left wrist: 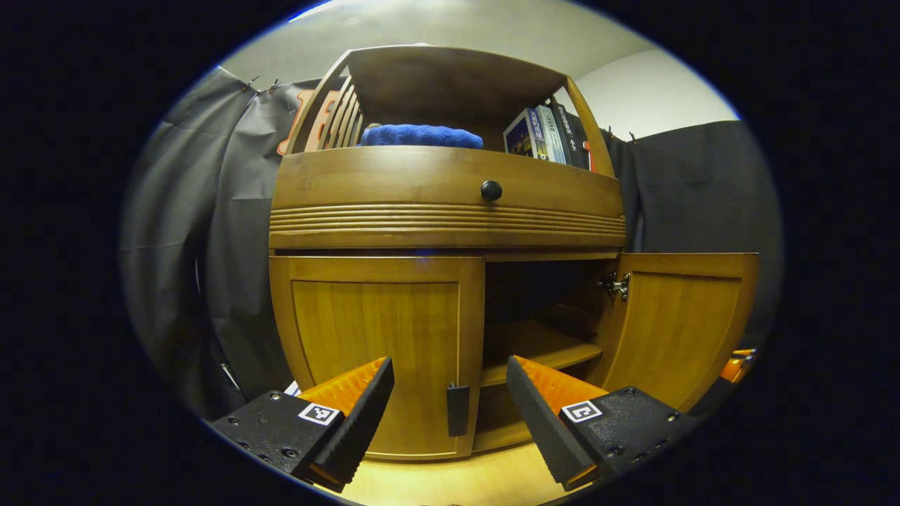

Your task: Open the right door of the double-door shoe cabinet with the right hand, and open the left door with the left hand.

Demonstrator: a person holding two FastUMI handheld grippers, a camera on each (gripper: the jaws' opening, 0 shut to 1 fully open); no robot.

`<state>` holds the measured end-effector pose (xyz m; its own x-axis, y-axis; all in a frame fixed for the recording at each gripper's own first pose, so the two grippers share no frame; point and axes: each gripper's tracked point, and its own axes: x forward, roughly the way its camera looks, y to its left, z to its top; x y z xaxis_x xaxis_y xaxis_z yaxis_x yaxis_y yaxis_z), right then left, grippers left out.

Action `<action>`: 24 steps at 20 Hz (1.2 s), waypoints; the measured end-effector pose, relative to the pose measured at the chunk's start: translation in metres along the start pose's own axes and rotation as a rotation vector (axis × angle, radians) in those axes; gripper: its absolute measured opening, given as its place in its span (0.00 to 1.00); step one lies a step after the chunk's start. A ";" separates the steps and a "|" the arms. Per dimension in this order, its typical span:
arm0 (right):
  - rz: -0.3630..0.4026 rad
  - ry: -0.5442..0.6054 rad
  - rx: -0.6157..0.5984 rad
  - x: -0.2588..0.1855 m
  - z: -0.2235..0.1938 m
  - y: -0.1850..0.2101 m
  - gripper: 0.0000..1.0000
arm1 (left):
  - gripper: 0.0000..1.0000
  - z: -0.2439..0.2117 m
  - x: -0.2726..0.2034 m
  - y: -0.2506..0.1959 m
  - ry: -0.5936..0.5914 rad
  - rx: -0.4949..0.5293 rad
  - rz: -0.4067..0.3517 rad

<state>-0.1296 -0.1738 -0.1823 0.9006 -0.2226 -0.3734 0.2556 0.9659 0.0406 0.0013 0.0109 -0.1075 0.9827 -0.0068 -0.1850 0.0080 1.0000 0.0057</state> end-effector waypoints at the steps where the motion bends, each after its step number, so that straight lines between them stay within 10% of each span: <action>1: -0.020 -0.006 0.001 0.000 0.003 -0.007 0.22 | 0.99 -0.003 0.005 0.000 0.003 0.004 0.001; 24: -0.232 -0.214 0.051 -0.088 0.080 -0.078 0.23 | 0.99 -0.120 0.109 0.002 0.193 -0.022 0.023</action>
<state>-0.2003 -0.2398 -0.0789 0.8685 -0.4637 -0.1750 0.4748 0.8797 0.0254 0.0861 0.0131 -0.2451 0.9289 0.0158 -0.3701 -0.0206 0.9997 -0.0089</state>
